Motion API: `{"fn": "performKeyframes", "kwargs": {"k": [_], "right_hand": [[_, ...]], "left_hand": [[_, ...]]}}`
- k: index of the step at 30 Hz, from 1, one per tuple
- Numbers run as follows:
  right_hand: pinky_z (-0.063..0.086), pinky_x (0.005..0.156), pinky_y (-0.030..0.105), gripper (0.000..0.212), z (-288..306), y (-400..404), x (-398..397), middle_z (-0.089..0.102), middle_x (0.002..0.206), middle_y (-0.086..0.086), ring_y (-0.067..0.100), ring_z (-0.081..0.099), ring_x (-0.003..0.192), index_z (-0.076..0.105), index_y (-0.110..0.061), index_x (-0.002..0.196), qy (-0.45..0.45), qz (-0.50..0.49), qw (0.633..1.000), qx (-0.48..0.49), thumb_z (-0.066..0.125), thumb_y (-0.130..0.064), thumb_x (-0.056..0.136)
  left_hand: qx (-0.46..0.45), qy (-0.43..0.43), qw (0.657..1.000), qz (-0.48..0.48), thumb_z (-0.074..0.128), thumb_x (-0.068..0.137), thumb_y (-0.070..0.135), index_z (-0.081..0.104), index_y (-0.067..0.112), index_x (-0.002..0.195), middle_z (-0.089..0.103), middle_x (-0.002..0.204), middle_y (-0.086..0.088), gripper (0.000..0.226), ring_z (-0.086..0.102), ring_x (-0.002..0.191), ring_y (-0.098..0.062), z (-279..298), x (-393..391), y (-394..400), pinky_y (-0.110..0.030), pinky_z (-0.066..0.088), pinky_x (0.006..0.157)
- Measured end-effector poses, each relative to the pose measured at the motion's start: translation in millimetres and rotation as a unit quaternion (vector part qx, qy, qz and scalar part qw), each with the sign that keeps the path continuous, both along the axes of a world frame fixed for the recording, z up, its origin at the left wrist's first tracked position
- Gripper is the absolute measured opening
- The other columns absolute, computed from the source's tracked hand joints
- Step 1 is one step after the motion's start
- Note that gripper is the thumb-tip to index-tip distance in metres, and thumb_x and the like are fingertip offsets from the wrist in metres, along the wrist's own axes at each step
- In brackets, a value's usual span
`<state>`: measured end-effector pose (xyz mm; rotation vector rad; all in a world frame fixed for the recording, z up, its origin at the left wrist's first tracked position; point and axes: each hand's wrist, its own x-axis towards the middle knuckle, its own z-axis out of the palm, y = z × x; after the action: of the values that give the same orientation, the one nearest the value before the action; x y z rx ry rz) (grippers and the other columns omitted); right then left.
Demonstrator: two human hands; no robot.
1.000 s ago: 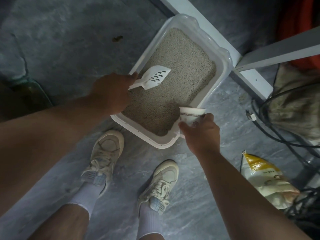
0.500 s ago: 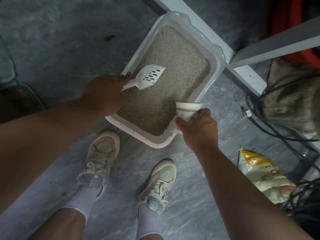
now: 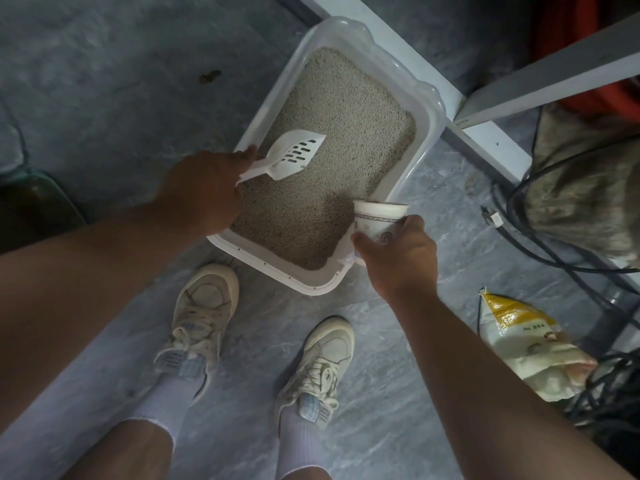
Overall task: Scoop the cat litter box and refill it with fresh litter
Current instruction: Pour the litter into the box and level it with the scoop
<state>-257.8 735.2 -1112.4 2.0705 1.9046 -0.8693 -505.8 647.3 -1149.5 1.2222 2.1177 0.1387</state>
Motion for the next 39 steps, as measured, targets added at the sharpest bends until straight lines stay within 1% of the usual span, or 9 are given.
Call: {"fn": "performKeyframes", "kwargs": {"k": [4, 7, 14, 20, 23, 27, 33, 36, 39], "right_hand": [[0.050, 0.083, 0.036, 0.057, 0.0, -3.5, 1.3, 0.067, 0.104, 0.010, 0.032, 0.063, 0.099, 0.051, -0.012, 0.108, 0.003, 0.002, 1.000, 0.000, 0.079, -0.048, 0.073], [0.048, 0.080, 0.034, 0.055, 0.8, 4.3, 1.8, 0.068, 0.101, 0.009, 0.030, 0.064, 0.097, 0.051, -0.012, 0.106, 0.017, -0.013, 1.000, 0.023, 0.079, -0.046, 0.073], [0.054, 0.086, 0.040, 0.054, -1.3, 38.0, -3.7, 0.069, 0.101, 0.006, 0.028, 0.066, 0.097, 0.052, -0.012, 0.107, 0.020, -0.012, 0.999, 0.033, 0.080, -0.046, 0.075], [0.052, 0.089, 0.036, 0.059, -2.6, 61.0, -4.9, 0.067, 0.108, 0.007, 0.028, 0.064, 0.102, 0.054, -0.010, 0.113, -0.004, 0.003, 1.000, 0.026, 0.079, -0.048, 0.075], [0.052, 0.085, 0.032, 0.059, -1.4, 66.1, -2.9, 0.066, 0.107, 0.006, 0.027, 0.063, 0.101, 0.054, -0.010, 0.113, -0.018, 0.013, 1.000, 0.014, 0.078, -0.049, 0.075], [0.053, 0.086, 0.037, 0.063, -1.8, 63.4, -1.4, 0.067, 0.108, 0.010, 0.030, 0.064, 0.101, 0.053, -0.009, 0.113, -0.042, 0.045, 0.998, -0.013, 0.077, -0.051, 0.073], [0.053, 0.092, 0.043, 0.065, -1.8, 58.0, 2.4, 0.066, 0.112, 0.012, 0.033, 0.063, 0.105, 0.053, -0.010, 0.114, -0.035, 0.013, 0.999, -0.008, 0.077, -0.053, 0.071], [0.054, 0.089, 0.041, 0.064, 1.0, 56.2, 0.3, 0.067, 0.110, 0.011, 0.031, 0.064, 0.102, 0.053, -0.010, 0.112, -0.030, 0.020, 0.999, -0.011, 0.077, -0.052, 0.071], [0.054, 0.081, 0.036, 0.058, 9.2, 48.1, -1.5, 0.066, 0.101, 0.007, 0.028, 0.064, 0.094, 0.054, -0.009, 0.107, -0.028, 0.058, 0.998, -0.027, 0.077, -0.049, 0.072]], "left_hand": [[0.006, -0.001, 1.000, 0.010, 0.059, 0.089, 0.005, 0.043, 0.026, 0.150, 0.063, 0.133, -0.017, 0.067, 0.065, 0.107, -0.039, 0.3, 1.8, -0.5, -0.043, 0.053, 0.092], [-0.006, -0.001, 1.000, 0.015, 0.057, 0.091, 0.006, 0.040, 0.029, 0.151, 0.061, 0.136, -0.015, 0.067, 0.065, 0.108, -0.038, -0.1, 1.9, 0.0, -0.042, 0.053, 0.093], [0.004, 0.014, 1.000, 0.006, 0.058, 0.090, 0.006, 0.040, 0.026, 0.152, 0.058, 0.141, -0.013, 0.068, 0.063, 0.112, -0.040, -2.5, 3.4, -2.7, -0.043, 0.051, 0.094], [0.011, 0.011, 1.000, 0.001, 0.059, 0.090, 0.004, 0.040, 0.025, 0.152, 0.056, 0.143, -0.013, 0.069, 0.063, 0.114, -0.039, -4.5, 2.2, -2.7, -0.042, 0.050, 0.095], [0.006, 0.015, 1.000, 0.000, 0.060, 0.089, 0.004, 0.040, 0.024, 0.152, 0.058, 0.141, -0.014, 0.069, 0.064, 0.112, -0.040, -4.7, 2.7, -2.5, -0.043, 0.051, 0.094], [0.003, 0.008, 1.000, 0.018, 0.060, 0.089, 0.004, 0.040, 0.027, 0.152, 0.057, 0.143, -0.012, 0.070, 0.064, 0.112, -0.038, -3.9, 4.3, -1.9, -0.044, 0.052, 0.095], [0.003, 0.006, 1.000, 0.013, 0.061, 0.088, 0.006, 0.039, 0.029, 0.152, 0.061, 0.139, -0.013, 0.071, 0.066, 0.105, -0.040, -9.7, 1.0, -3.9, -0.046, 0.054, 0.090], [0.005, 0.008, 1.000, 0.011, 0.060, 0.089, 0.007, 0.038, 0.030, 0.152, 0.059, 0.141, -0.011, 0.071, 0.064, 0.111, -0.038, -10.4, 0.5, -4.1, -0.045, 0.053, 0.093], [0.010, 0.008, 1.000, 0.007, 0.060, 0.089, 0.005, 0.038, 0.028, 0.153, 0.058, 0.142, -0.011, 0.071, 0.064, 0.111, -0.037, -8.7, 1.6, -4.1, -0.042, 0.052, 0.092]]}}
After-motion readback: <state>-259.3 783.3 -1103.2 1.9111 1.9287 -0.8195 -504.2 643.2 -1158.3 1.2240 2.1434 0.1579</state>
